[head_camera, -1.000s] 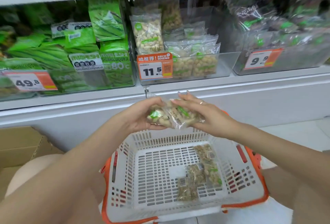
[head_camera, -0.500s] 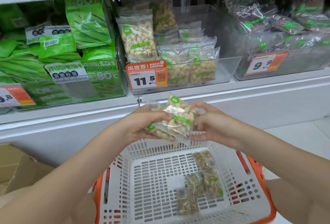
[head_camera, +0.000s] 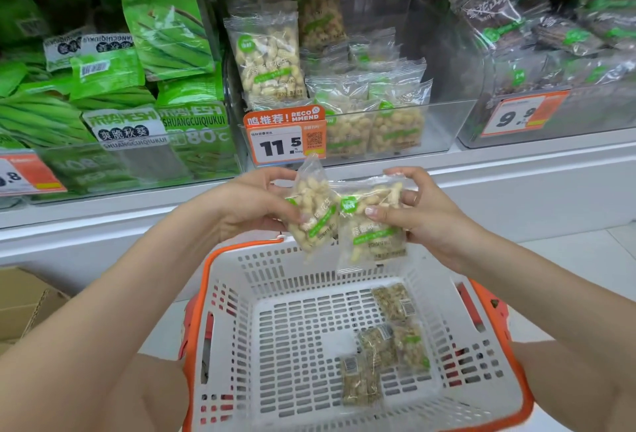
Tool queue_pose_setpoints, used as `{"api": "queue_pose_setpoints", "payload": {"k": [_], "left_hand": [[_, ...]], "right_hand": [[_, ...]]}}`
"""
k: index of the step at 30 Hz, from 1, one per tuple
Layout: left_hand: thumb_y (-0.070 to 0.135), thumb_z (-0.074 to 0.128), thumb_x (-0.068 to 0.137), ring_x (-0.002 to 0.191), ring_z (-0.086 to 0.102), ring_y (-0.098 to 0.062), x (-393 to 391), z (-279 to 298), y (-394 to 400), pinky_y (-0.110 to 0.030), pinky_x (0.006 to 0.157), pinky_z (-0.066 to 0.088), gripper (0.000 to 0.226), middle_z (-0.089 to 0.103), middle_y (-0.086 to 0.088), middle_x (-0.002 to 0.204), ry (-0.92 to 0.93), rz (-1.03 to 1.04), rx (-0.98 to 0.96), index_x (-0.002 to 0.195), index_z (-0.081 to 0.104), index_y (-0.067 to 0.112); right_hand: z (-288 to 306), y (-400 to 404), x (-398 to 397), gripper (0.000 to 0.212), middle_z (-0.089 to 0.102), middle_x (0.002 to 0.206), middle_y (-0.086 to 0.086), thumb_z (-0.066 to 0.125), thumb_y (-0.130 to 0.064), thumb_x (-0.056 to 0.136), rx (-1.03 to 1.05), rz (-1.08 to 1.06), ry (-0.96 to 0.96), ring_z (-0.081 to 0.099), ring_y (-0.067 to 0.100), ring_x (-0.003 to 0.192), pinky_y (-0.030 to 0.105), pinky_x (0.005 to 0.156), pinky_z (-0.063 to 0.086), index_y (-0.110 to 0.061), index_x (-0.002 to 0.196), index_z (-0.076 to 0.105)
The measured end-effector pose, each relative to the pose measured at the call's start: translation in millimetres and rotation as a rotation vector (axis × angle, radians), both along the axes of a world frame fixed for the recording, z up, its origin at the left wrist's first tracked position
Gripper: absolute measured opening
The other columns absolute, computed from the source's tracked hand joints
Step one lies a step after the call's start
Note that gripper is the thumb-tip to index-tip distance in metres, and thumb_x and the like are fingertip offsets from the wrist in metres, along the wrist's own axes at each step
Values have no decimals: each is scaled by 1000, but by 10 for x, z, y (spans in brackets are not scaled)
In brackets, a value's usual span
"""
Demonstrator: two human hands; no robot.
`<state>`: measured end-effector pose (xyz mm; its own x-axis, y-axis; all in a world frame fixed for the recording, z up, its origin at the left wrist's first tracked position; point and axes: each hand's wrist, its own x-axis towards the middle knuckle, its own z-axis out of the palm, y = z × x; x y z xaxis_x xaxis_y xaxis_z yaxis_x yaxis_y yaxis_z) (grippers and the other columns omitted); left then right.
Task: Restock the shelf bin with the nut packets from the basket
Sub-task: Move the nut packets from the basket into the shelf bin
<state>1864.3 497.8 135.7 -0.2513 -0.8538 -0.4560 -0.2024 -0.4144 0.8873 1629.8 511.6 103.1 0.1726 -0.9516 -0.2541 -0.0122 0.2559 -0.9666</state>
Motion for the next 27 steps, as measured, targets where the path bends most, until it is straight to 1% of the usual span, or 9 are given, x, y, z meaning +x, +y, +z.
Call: {"api": "queue_pose_setpoints", "payload": {"k": [5, 8, 10, 15, 18, 20, 23, 25, 27], "left_hand": [[-10, 70, 74, 66, 63, -16, -117, 10, 59, -31, 70, 53, 36, 68, -4, 76, 61, 49, -49, 90, 52, 18], [-6, 68, 77, 66, 60, -15, -217, 6, 119, -32, 69, 49, 30, 66, -1, 71, 149, 75, -54, 85, 55, 19], [8, 70, 76, 64, 59, -14, -256, 32, 140, -34, 70, 52, 19, 67, 2, 68, 220, 106, -60, 90, 59, 15], [45, 70, 72, 64, 57, -16, -361, 96, 249, -38, 65, 53, 29, 61, 2, 68, 365, 127, -49, 91, 64, 24], [36, 81, 60, 61, 52, -21, -472, 5, 373, -35, 61, 43, 57, 59, 1, 66, 256, 90, -144, 106, 53, 17], [35, 87, 47, 72, 61, -30, -527, -70, 407, -46, 63, 45, 83, 65, -8, 84, 159, 116, -204, 116, 45, 13], [28, 90, 49, 77, 62, -28, -551, -114, 403, -41, 58, 48, 88, 64, -16, 101, 80, 149, -232, 121, 41, 10], [31, 88, 47, 81, 57, -24, -524, -130, 368, -36, 61, 41, 89, 61, -25, 106, 96, 158, -194, 121, 42, 10], [34, 87, 44, 89, 51, -25, -489, -135, 329, -40, 68, 37, 91, 60, -25, 113, 152, 173, -137, 123, 45, 12]], "right_hand": [[127, 17, 14, 37, 70, 81, -4, 75, -7, 72, -130, 66, -118, 66, 13, 73, 19, 50, 48, -17, 102, 57], [165, 34, 30, 45, 68, 91, 2, 75, -18, 64, -230, 76, -89, 65, 16, 81, 25, 65, 55, -6, 105, 58], [205, 34, 16, 54, 65, 94, 1, 74, -23, 65, -273, 63, -42, 65, 12, 78, 26, 63, 55, -1, 110, 57], [213, 60, 8, 39, 65, 97, -1, 70, -27, 70, -260, 67, -104, 67, 16, 83, 38, 59, 58, -11, 101, 54], [164, 108, 65, 38, 66, 92, -3, 70, -31, 68, -301, 35, -73, 65, 17, 86, 40, 76, 56, -16, 99, 54], [132, 135, 105, 35, 64, 95, -2, 70, -34, 67, -322, 14, -55, 64, 19, 87, 40, 78, 55, -19, 94, 53], [125, 144, 140, 36, 62, 99, 1, 72, -38, 69, -324, -14, 15, 64, 21, 81, 39, 64, 54, -22, 93, 50], [142, 136, 140, 48, 60, 107, 3, 71, -42, 68, -337, -18, 52, 61, 16, 73, 28, 52, 49, -22, 105, 47], [186, 131, 121, 66, 54, 122, 1, 71, -44, 65, -366, 14, 40, 62, 10, 80, 21, 56, 49, -32, 122, 39]]}}
